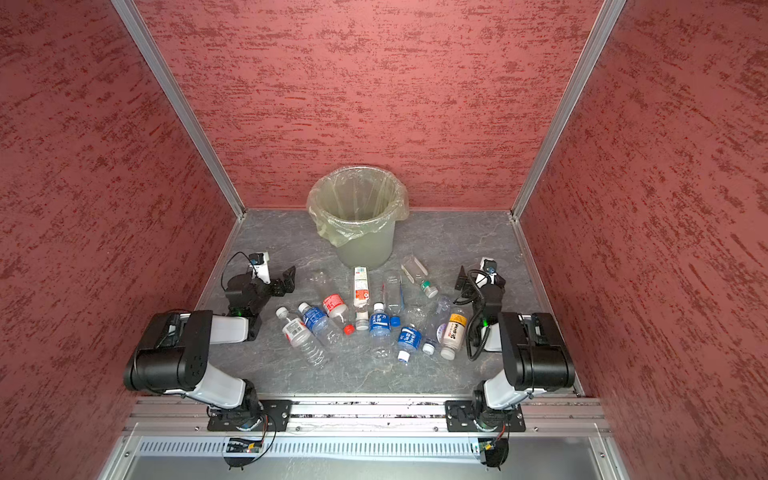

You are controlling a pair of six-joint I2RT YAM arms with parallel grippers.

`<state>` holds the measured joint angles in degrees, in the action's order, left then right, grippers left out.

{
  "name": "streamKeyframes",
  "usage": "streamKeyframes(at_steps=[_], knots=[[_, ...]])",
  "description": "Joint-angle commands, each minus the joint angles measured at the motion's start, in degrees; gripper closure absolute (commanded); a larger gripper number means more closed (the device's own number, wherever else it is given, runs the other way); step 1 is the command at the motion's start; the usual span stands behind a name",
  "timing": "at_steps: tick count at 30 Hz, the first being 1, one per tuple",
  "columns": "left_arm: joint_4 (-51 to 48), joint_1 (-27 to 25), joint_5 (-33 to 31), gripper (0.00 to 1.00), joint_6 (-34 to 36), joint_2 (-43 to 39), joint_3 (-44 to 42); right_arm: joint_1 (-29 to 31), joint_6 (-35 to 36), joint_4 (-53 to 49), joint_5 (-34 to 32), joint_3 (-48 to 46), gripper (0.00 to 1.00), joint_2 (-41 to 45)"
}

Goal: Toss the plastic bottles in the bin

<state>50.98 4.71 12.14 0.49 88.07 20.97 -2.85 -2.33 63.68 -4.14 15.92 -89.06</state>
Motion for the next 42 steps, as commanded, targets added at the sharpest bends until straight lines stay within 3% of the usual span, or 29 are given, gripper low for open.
streamKeyframes(at_steps=[1, 3, 31, 33, 36, 42], knots=[[0.38, -0.45, 0.48, 0.01, 0.62, -0.15, 0.64, -0.31, 0.23, 1.97, 0.80, 0.51, 0.01, 0.27], [0.11, -1.30, -1.50, 0.01, 1.09, -0.23, 0.65, -0.31, 0.17, 1.96, 0.81, 0.51, 0.01, 0.23], [0.50, 0.03, 0.95, 0.01, 0.43, -0.13, 0.56, -0.38, 0.27, 2.14, 0.76, 0.48, 0.01, 0.33], [1.29, -0.13, -3.05, 0.01, -0.77, -1.20, -0.38, -0.37, 0.26, 2.37, 0.56, 0.25, 0.01, 0.46], [4.31, -2.01, -14.13, 0.00, -2.60, -5.90, -4.17, -0.22, -0.98, 0.71, -3.07, 0.58, 0.01, 1.80], [-5.50, -9.41, -29.38, 0.01, 0.22, -20.18, -5.00, -0.17, -2.14, -10.42, -7.16, 4.54, 0.01, 7.48]])
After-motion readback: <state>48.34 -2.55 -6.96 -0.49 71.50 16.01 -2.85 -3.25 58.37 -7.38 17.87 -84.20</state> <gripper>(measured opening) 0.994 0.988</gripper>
